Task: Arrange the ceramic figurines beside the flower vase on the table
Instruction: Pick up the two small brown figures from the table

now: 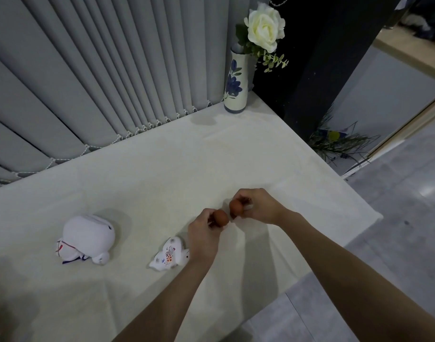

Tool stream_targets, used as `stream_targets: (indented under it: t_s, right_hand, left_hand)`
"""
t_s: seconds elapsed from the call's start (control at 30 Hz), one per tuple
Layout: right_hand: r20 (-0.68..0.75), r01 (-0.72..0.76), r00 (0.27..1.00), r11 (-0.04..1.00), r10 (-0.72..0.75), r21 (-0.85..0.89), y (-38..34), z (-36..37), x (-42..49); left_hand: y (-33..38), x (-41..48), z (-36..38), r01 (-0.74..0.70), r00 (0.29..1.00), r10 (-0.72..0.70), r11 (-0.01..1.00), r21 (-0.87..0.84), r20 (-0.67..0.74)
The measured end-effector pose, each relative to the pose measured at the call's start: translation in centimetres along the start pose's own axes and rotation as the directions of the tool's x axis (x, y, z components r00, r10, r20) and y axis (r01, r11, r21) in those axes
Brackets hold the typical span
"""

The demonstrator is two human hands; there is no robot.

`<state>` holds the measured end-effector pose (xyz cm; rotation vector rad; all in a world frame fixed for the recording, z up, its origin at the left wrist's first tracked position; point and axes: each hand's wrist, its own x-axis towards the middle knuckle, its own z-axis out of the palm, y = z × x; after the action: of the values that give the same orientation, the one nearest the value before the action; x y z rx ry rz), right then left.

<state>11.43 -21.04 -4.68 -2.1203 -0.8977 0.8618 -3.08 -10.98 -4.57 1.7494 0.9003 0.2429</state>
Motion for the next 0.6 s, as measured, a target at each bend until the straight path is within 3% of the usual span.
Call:
stream_targets:
  t_s: [0.6]
  right_hand:
    - [0.021, 0.027, 0.999, 1.000, -0.027, -0.012, 0.2, 0.1, 0.1]
  left_hand:
    - [-1.1, 0.7, 0.0, -0.098, 0.993, 0.096, 0.995, 0.029, 0.072]
